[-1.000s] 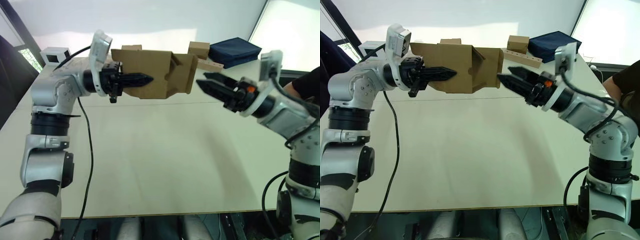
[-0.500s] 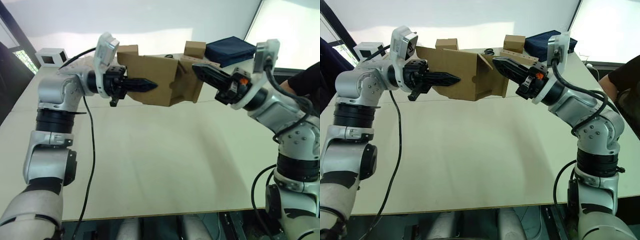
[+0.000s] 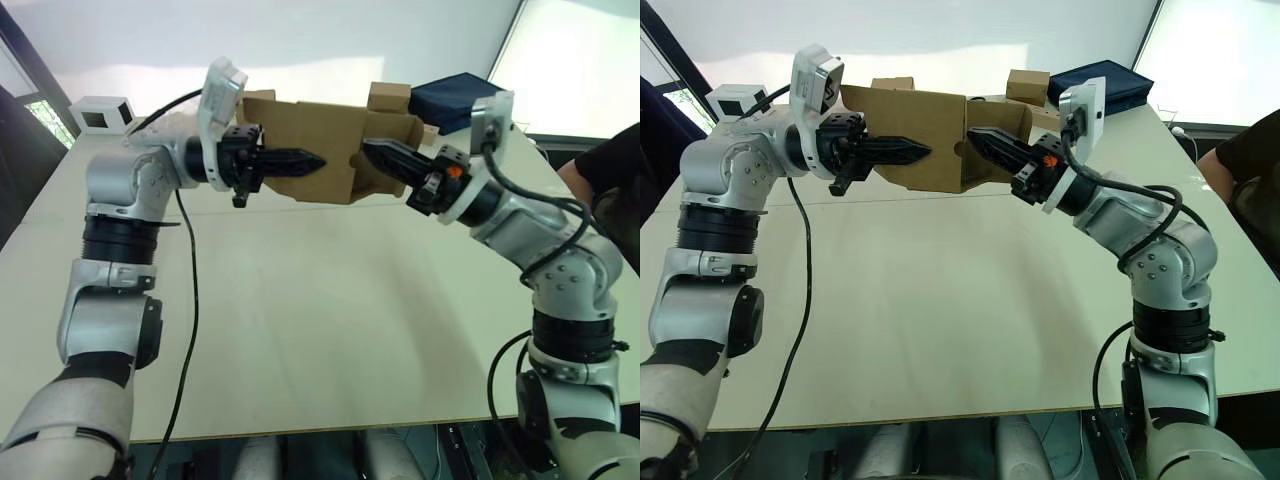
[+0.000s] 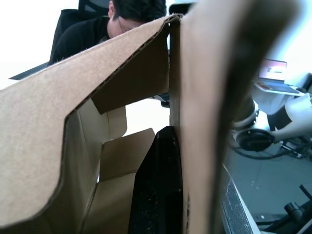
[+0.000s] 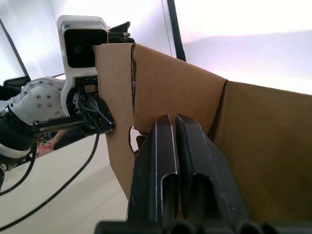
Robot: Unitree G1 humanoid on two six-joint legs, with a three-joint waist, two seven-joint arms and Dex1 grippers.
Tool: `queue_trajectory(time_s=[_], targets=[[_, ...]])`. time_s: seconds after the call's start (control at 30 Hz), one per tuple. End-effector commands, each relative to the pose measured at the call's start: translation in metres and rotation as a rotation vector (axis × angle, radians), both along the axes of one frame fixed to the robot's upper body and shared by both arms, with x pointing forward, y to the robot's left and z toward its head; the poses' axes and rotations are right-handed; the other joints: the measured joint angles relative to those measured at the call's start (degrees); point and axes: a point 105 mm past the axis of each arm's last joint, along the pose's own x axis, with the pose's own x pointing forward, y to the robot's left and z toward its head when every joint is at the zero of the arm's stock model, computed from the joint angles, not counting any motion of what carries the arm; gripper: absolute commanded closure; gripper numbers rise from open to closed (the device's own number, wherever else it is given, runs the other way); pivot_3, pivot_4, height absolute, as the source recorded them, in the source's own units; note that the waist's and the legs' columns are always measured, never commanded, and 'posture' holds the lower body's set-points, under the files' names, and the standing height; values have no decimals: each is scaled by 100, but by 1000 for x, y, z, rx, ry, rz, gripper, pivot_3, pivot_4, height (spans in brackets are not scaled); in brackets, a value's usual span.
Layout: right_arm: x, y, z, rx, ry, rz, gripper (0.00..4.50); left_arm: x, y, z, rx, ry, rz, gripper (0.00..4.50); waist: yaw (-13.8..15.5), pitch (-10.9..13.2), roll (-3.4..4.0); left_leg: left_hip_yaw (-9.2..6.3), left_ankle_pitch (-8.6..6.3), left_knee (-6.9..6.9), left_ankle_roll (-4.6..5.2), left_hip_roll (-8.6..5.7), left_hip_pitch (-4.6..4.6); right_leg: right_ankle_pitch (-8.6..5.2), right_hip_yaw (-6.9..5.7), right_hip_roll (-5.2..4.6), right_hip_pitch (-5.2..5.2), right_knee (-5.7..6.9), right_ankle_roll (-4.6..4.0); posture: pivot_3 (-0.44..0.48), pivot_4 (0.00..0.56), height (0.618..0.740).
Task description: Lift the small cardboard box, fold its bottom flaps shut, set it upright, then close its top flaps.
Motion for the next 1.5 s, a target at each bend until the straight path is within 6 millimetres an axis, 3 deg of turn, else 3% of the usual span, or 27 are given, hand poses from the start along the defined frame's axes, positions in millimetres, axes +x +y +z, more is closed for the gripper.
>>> queue_trajectory(time_s=[0.03, 0.3, 0.67, 0.77, 1.0, 1.27, 1.5], targets=[[-8, 8, 20, 22, -98, 12, 4398, -12, -3, 18, -58, -43, -49, 4500, -3, 0, 0, 1, 0, 0, 0, 0, 0, 0, 0, -1, 0, 0, 0, 0, 150, 740], [-8, 10, 21, 36, -100, 30, 4398, -11, -5, 15, -73, -16, -39, 4500, -10, 0, 0, -1, 1, 0, -2, 0, 0, 0, 0, 0, 0, 1, 0, 0, 150, 740], [-32, -23, 16, -10, -58, 46, 4398, 3, 7, 22, -112, -10, 24, 4500, -2, 0, 0, 0, -4, 0, 7, -1, 0, 0, 0, -1, 1, 0, 0, 0, 150, 740], [-34, -30, -3, -60, 0, 24, 4398, 3, 7, 23, -117, -11, 25, 4500, 1, 0, 0, 0, -6, 0, 10, -1, 0, 0, 0, 0, 1, 0, 0, 0, 150, 740], [-27, -27, -27, -84, 55, -26, 4398, 1, 4, 26, -129, -14, 7, 4500, -3, 0, 0, 1, -7, 2, 13, -2, 0, 0, 1, 0, 1, 2, 0, 0, 150, 740], [-14, -25, -26, -56, 28, -78, 4398, -7, 1, 28, -122, -15, -38, 4500, 2, 0, 0, 1, -2, 2, 4, -1, 0, 0, 1, 0, 1, 0, 0, 0, 150, 740], [-15, -15, -17, -19, 0, -32, 4398, -11, 0, 24, -108, -8, -55, 4500, -5, 0, 0, 0, -2, 2, 3, -1, 0, 0, 1, 1, 1, 1, 0, 0, 150, 740]])
